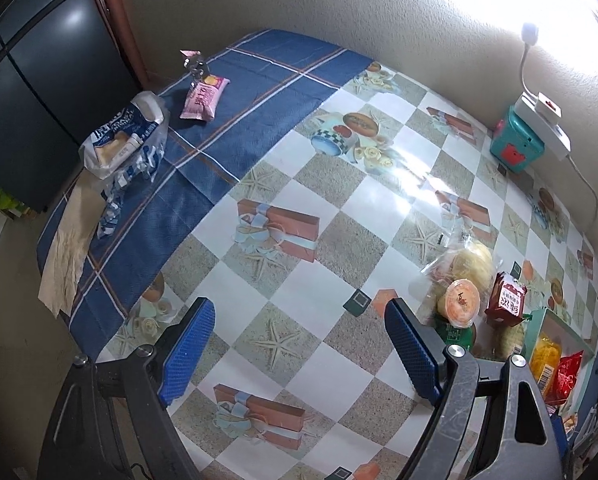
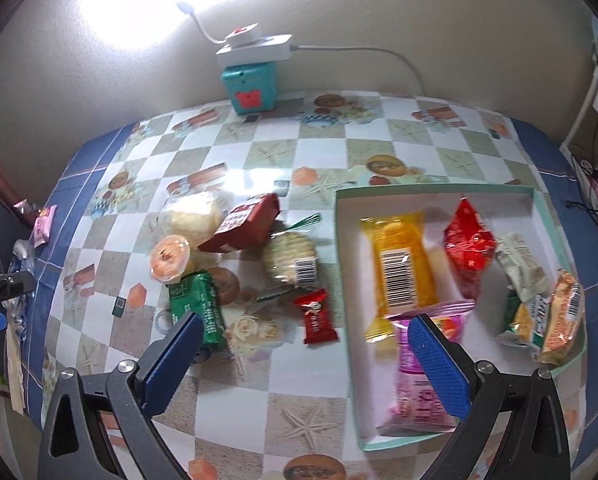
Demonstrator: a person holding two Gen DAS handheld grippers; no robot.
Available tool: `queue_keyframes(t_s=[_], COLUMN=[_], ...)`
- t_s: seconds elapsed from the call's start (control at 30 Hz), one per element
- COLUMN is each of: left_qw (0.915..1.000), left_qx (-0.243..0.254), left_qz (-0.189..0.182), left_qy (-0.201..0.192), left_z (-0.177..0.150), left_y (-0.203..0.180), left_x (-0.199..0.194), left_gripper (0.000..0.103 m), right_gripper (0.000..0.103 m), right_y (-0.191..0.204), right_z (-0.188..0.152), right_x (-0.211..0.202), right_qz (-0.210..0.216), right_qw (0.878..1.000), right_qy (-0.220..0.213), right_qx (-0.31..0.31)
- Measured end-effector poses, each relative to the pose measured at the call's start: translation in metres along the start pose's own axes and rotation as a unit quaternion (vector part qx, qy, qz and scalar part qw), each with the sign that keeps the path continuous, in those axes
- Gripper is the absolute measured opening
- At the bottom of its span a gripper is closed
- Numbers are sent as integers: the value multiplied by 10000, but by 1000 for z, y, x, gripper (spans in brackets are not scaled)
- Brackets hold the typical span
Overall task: Organize snacks
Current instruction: 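Withdraw both open tools from the tray toward the remaining snacks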
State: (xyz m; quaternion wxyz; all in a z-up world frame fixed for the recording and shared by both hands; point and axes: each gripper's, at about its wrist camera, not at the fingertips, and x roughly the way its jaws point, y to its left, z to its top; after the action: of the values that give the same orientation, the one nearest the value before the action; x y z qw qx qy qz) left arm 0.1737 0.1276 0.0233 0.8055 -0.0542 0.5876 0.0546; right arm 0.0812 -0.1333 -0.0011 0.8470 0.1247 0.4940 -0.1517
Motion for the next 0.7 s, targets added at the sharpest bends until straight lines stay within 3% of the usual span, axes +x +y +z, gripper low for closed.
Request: queue_keyframes(t_s=[0.7], left_qw=[9925], left_qx=[828], left_qz=[-535], left_qy=[729], left_z=[-16], left_y=[-85], left_x=[50], left_gripper=[87], right_gripper=[103], right_y=[-17], right_z=[9], right_x=[28], right_qz=[-158], right_qw=[9996], right_qy=[200], right_qx=[130])
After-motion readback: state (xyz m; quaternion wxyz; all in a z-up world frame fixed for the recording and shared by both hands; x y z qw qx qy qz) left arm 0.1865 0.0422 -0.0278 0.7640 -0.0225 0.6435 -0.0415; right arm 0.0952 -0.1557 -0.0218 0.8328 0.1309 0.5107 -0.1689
